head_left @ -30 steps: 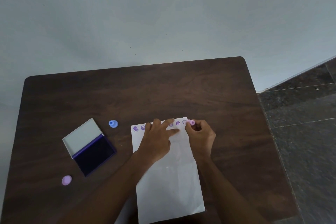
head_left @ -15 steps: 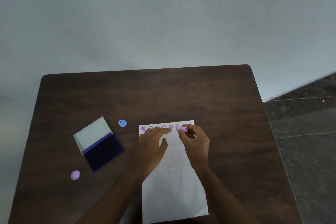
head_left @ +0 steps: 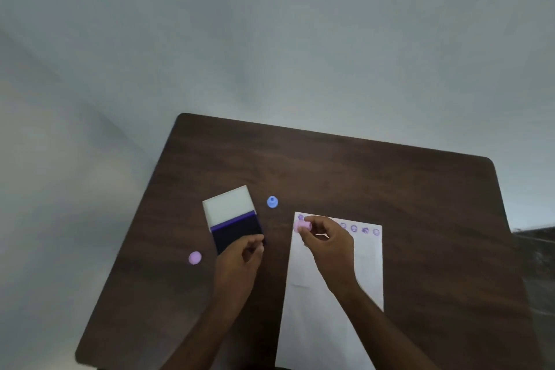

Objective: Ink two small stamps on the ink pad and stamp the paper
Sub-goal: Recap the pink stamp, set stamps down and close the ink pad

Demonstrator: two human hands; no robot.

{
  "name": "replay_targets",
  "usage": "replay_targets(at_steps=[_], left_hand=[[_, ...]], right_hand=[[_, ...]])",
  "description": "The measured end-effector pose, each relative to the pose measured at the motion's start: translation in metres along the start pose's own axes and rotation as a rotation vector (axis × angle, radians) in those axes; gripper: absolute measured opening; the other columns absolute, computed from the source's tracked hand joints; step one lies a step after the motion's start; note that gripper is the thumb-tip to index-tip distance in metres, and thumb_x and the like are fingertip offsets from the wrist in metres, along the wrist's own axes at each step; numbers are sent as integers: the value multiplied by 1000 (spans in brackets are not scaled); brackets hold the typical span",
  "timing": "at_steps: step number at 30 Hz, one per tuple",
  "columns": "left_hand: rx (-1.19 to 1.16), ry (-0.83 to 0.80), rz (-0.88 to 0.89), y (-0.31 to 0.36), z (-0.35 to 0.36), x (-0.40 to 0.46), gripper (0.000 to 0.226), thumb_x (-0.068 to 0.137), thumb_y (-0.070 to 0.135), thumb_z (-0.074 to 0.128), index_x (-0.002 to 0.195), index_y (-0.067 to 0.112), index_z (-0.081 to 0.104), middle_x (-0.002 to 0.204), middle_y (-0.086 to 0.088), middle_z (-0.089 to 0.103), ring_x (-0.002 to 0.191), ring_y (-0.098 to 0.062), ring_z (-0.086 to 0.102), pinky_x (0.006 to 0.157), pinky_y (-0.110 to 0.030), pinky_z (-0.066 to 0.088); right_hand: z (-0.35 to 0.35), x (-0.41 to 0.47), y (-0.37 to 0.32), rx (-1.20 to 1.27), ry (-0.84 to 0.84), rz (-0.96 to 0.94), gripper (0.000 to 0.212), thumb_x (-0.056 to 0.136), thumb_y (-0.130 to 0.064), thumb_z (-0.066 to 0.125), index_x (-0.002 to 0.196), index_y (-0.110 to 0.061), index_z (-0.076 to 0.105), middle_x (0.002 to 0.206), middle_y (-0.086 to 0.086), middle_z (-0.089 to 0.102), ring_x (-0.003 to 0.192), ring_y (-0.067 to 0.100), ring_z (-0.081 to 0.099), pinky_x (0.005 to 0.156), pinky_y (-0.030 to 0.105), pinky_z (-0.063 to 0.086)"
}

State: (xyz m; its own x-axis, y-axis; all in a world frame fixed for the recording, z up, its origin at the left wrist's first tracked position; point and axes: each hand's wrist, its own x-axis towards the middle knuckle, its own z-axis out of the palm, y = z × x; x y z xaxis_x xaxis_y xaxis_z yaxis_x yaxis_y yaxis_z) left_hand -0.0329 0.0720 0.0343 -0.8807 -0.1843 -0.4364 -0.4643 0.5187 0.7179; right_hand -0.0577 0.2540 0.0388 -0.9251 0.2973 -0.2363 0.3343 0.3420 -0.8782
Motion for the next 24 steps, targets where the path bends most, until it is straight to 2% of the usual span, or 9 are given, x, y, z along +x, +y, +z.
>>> replay_targets(at_steps=[4,8,11,18,21,24], left_hand=[[-32,108,-15,-13,-19,-9,22,95,23,56,113,22,67,108,7,69,103,-7,63,89,-10,37],[-63,187,-32,-30,-38,-14,22,93,20,60,114,18,67,106,7,64,100,-8,62,92,-23,49],[-96,225,-43,-49,-52,-15,20,93,24,60,113,24,66,110,7,66,100,-7,62,87,-20,50],[-89,396,-144,-93,-67,-3,14,88,19,68,99,25,70,102,10,70,94,-8,66,89,-28,55],[26,419,-121,-108,-67,6,27,83,13,72,106,26,66,107,7,67,99,-14,62,91,-36,55],[31,382,-125,-112,-65,12,44,79,17,77,119,25,62,115,6,64,106,-13,58,93,-36,54]], right_hand=[[29,-9,-17,9,-136,-44,5,82,-32,72,85,-29,69,81,-13,71,81,2,65,73,22,55],[60,-13,-30,-29,-267,-32,24,81,-43,70,97,-25,69,89,-9,72,82,6,66,75,23,55],[77,-18,-36,-58,-335,-36,30,80,-49,68,99,-26,68,93,-9,72,85,6,66,75,23,56],[100,-30,-42,-94,-397,-72,27,80,-43,70,98,-22,68,96,-6,71,87,11,66,79,33,59],[105,-31,-43,-108,-405,-91,26,80,-43,70,97,-22,68,94,-6,72,86,11,66,78,33,59],[108,-30,-44,-147,-411,-88,30,80,-44,70,99,-21,68,97,-4,71,87,11,65,78,31,58]])
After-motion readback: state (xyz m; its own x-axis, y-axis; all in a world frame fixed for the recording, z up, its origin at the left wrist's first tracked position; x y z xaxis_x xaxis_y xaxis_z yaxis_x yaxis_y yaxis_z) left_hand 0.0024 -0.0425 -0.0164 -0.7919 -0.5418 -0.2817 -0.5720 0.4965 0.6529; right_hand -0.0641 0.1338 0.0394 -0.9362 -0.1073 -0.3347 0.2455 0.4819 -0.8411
